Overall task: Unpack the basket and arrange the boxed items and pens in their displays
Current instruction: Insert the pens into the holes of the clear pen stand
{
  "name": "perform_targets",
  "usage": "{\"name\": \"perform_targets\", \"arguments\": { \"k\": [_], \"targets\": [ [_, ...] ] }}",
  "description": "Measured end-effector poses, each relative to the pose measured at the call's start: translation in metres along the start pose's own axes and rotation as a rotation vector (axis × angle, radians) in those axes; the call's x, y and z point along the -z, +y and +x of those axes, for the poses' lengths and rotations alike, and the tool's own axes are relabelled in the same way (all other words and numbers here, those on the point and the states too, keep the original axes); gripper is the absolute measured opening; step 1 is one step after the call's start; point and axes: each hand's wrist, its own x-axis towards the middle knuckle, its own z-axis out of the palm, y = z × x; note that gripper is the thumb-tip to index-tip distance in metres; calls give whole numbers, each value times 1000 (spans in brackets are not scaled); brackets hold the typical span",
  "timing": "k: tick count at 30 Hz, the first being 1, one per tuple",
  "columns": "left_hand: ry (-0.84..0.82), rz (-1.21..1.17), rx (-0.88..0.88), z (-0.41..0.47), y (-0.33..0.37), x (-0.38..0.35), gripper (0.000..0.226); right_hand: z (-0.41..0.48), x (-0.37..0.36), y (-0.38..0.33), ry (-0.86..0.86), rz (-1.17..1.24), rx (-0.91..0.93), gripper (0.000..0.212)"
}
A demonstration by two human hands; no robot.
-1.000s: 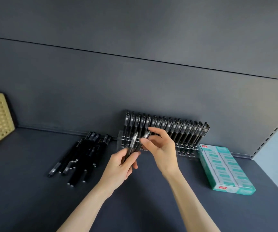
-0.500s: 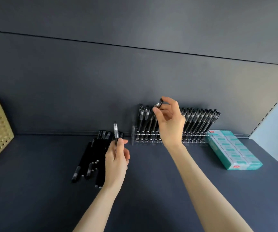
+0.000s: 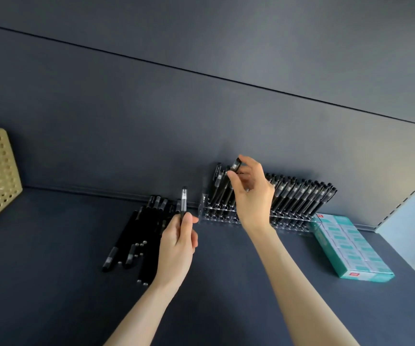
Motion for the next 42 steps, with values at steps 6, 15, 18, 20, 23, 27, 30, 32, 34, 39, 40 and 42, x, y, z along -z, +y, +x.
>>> {"name": "perform_targets", "arguments": {
  "k": [6,15,18,20,23,27,30,32,34,39,40,42],
  "targets": [
    [9,21,-10,0,0,1,28,5,-5,-2,-17,-28,44,28],
    [10,41,-29,-1,0,1,28,-15,-5,8,-118,-182,24,31],
    [5,53,-28,-1,1,0,28,-13,-7,8,-114,-210,23,29],
    [2,59,-27,-2,1,0,28,-11,-9,8,-138,-241,17,27],
    [1,54,-29,-3,3,0,28,-15,-8,9,-156,-252,7,26],
    [-25,29,12,-4,4,0,26,-19,-5,7,-147,-238,1,27],
    [-103,41,24,-7,3,-1,24,-23,1,4,-110,-178,-48,23],
    [-162,65,-9,-10,5,-2,23,-28,9,1,-103,-25,-140,15],
    [-220,72,-26,-12,7,-3,23,-33,17,-4,-204,158,-263,11],
    [-346,42,-7,-17,7,-11,22,-40,30,-9,-415,296,-324,19],
    [-346,40,-6,-18,6,-13,21,-41,32,-9,-398,308,-336,19],
    [-317,40,-23,-18,4,-14,15,-40,36,-6,-338,344,-361,19]
  ]
}}
